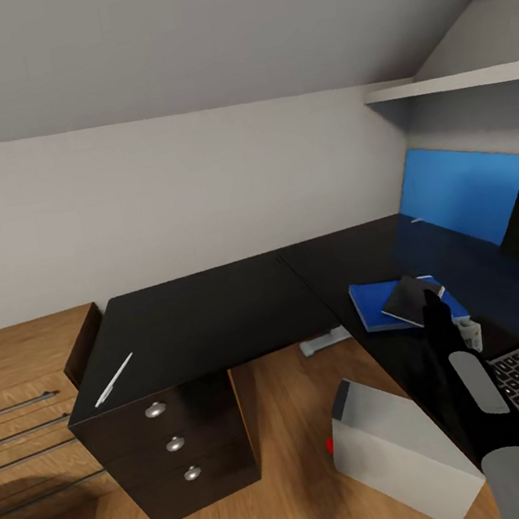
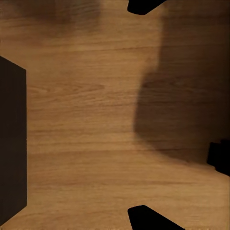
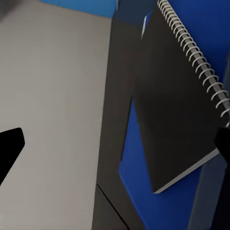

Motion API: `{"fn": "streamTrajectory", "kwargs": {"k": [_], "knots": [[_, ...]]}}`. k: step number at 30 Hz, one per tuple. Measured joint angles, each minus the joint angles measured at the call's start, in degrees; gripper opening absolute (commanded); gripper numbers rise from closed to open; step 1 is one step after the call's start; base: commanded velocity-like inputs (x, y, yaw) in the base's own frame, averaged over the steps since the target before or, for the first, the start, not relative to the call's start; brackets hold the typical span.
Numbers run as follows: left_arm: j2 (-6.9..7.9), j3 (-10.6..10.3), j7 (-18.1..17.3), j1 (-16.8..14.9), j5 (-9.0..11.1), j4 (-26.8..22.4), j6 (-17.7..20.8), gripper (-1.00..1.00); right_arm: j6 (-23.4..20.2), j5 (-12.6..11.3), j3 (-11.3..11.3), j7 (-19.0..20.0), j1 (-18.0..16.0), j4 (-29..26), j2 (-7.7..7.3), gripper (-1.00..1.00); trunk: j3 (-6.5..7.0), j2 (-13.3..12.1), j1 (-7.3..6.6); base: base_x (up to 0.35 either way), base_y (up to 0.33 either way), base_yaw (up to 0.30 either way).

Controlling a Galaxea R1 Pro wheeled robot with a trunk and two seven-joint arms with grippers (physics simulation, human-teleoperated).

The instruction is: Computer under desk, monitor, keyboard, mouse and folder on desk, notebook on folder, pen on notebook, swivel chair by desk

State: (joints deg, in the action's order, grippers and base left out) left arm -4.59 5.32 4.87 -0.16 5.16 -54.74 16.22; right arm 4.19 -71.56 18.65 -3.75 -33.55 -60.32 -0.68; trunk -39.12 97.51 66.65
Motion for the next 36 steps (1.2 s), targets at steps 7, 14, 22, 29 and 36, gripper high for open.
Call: {"fn": "streamTrajectory", "kwargs": {"k": [7, 14, 22, 29, 36], "knots": [[0.05, 0.1, 0.1, 0.0, 0.0, 0.1, 0.1, 1.00, 0.0, 0.0, 0.0, 0.0, 0.0, 0.0, 0.00, 1.00, 1.26, -2.8, -1.54, 0.000, 0.000, 0.000], [0.05, 0.1, 0.2, 0.0, 0.1, 0.2, 0.2, 1.00, 0.0, 0.0, 0.0, 0.0, 0.0, 0.0, 0.00, 1.00, 2.51, -5.6, -3.08, 0.000, 0.000, 0.000], [0.17, 0.1, 0.3, 0.0, 0.1, 1.7, 0.2, 1.00, 0.0, 0.1, -0.1, 0.0, 0.0, -0.2, 0.00, 1.00, 3.95, -8.8, -4.83, 0.000, 0.000, 0.000], [0.22, 0.1, 0.4, 0.0, 0.1, 2.3, 0.3, 1.00, -0.1, 0.1, -0.2, -0.3, 0.7, -1.9, 0.18, 1.00, 5.21, -11.6, -6.37, 0.000, 0.000, 0.000], [0.30, 0.1, 0.4, 0.0, 0.1, 3.2, 0.3, 1.00, -0.8, 0.6, -1.4, -1.6, 2.2, -4.6, 0.26, 1.00, 6.46, -14.4, -7.91, 0.000, 0.000, 0.000]]}}
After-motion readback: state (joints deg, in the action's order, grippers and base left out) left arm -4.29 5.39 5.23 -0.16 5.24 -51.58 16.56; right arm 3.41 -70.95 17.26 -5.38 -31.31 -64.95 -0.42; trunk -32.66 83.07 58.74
